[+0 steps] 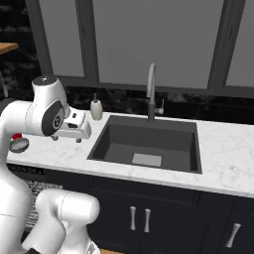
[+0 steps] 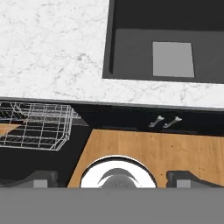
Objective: Pick up the cup and bowl from the counter, place them in the dishwasher, and close the dishwasher door.
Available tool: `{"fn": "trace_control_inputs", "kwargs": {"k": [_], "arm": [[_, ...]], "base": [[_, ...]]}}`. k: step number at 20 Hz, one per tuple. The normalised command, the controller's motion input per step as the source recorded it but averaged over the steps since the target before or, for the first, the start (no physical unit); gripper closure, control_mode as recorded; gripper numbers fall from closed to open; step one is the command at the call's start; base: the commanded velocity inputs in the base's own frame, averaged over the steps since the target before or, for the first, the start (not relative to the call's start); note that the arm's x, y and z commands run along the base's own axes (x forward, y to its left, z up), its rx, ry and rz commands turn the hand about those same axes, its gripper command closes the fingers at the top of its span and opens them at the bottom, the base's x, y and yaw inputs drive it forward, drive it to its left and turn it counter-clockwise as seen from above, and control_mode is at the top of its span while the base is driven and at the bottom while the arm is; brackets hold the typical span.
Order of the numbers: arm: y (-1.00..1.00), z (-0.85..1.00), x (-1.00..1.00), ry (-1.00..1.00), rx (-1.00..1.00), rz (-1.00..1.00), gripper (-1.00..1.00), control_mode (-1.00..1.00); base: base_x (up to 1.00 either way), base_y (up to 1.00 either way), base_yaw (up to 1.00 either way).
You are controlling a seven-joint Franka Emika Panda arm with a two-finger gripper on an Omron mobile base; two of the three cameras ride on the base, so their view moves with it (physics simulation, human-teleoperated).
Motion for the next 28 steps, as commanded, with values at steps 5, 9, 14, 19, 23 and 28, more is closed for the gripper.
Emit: {"fn": "trace_control_inputs", "kwargs": {"k": [5, 9, 14, 19, 23, 28], "arm": [[0.00, 0.00, -0.07, -0.04, 0.00, 0.00, -1.00, 1.00], [0.00, 0.00, 0.00, 0.00, 0.00, 0.00, -1.00, 1.00], [0.00, 0.00, 0.00, 0.00, 0.00, 0.00, -1.00, 1.00], [0.00, 0.00, 0.00, 0.00, 0.00, 0.00, -1.00, 1.00], [0.00, 0.00, 0.00, 0.00, 0.00, 0.00, -1.00, 1.00], [0.00, 0.00, 0.00, 0.00, 0.00, 0.00, -1.00, 1.00]], "base": [[-0.37, 0.00, 0.00], [0.24, 0.00, 0.09], [0.32, -0.52, 0.49], [-0.10, -0.13, 0.77], [-0.01, -0.05, 0.68], [0.18, -0.41, 0.48]]}}
